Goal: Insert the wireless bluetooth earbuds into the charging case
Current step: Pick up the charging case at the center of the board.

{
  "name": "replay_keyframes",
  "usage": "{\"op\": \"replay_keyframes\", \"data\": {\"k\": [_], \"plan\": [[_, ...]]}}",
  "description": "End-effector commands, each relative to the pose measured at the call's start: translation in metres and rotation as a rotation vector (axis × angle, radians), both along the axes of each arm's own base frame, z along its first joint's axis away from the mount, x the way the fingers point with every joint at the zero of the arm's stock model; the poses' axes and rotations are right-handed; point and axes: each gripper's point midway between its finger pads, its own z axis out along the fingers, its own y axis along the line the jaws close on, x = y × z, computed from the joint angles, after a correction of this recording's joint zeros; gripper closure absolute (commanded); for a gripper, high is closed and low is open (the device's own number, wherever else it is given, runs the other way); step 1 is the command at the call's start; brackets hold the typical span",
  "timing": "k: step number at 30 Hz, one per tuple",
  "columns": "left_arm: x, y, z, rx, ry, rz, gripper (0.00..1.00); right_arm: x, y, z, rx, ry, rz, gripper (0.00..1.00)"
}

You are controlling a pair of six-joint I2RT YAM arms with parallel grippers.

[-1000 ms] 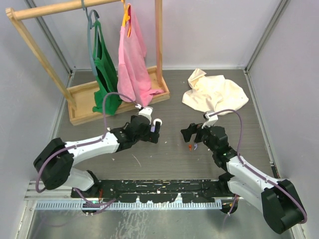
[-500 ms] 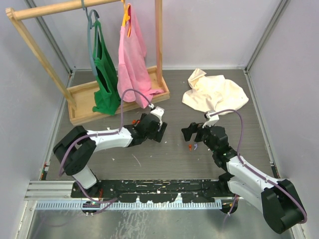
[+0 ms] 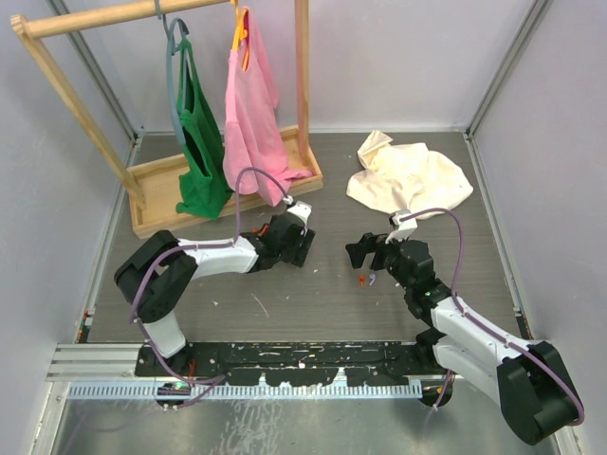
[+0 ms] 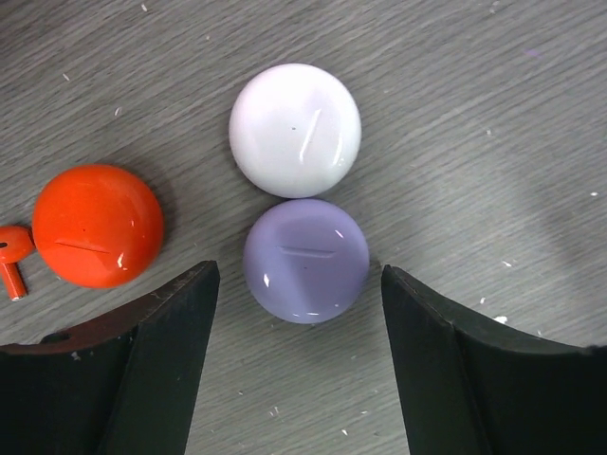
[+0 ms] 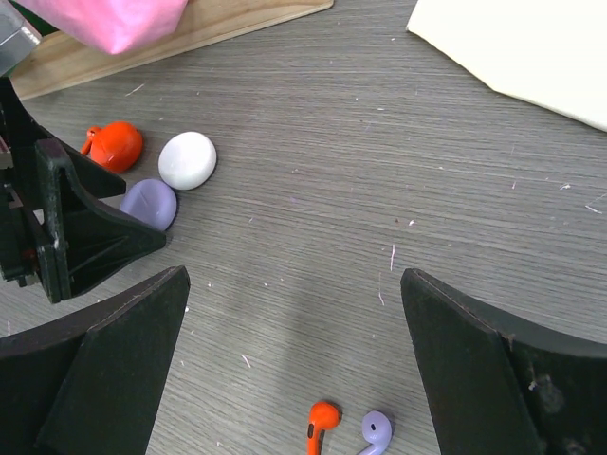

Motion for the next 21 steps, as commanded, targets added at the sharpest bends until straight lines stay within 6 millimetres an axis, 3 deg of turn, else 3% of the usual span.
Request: {"op": "replay_keyframes", "data": {"k": [1,12,21], "plan": [[0.016,-0.011,0.012,-0.064,-0.026,0.008,0.3,0.007,0.002,0.016,0.027,-0.055,-0.013,0.0],[0.009,-0.012,0.007,-0.088,0.013,-0.006,0.47,0.006,0.003,0.017,0.03,-0.059,-0.006,0.0],[-0.005,-0.004,0.023,-0.144,-0.02,-0.03,0.56,0.003,0.014,0.022,0.061,-0.04,0.047,0.0]]}}
